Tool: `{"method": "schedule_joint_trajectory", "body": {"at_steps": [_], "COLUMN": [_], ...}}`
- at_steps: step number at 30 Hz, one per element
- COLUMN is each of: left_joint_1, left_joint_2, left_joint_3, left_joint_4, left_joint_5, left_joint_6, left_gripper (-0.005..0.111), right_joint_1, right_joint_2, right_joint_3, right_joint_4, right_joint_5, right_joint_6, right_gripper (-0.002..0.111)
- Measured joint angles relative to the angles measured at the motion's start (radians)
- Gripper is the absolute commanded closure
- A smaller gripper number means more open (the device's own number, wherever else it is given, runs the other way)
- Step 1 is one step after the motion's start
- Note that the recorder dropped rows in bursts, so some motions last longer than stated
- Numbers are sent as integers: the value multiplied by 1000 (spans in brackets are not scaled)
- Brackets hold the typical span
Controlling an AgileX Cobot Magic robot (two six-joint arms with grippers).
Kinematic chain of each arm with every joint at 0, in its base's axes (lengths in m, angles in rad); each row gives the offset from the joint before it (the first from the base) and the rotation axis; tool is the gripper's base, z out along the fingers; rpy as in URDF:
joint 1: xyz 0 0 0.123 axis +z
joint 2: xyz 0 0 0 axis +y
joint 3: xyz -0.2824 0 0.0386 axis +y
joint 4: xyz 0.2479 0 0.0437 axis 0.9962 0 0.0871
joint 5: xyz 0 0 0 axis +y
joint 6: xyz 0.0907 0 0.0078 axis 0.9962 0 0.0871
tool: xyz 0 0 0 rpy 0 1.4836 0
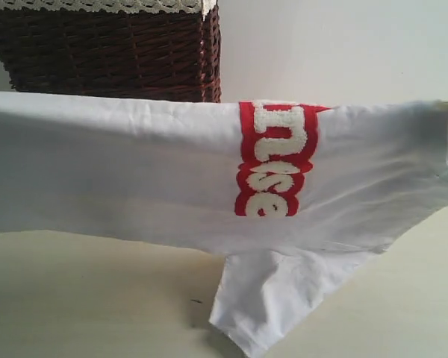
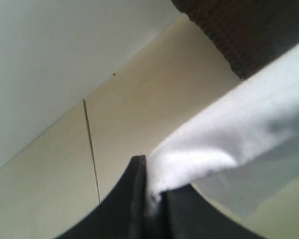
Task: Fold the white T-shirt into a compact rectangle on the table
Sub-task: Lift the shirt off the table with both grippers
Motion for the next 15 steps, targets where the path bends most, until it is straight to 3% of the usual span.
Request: {"method": "schedule_joint_trajectory", "body": {"at_steps": [5, 15], "left_joint_1": [0, 0], "left_joint_2": [-97, -281], "left_joint_3": [0, -18], "left_joint_4": [4, -15], "left_joint_5": [56, 139], "left_joint_6": [-151, -175], "left_gripper": [107, 107], "right_joint_1": [0, 0], "right_joint_2": [-123, -232], "right_joint_3": [0, 0], "right_joint_4": [35, 232], "right_joint_5": [51, 63], "right_joint_6": [34, 111], "right_gripper": [108, 108]}}
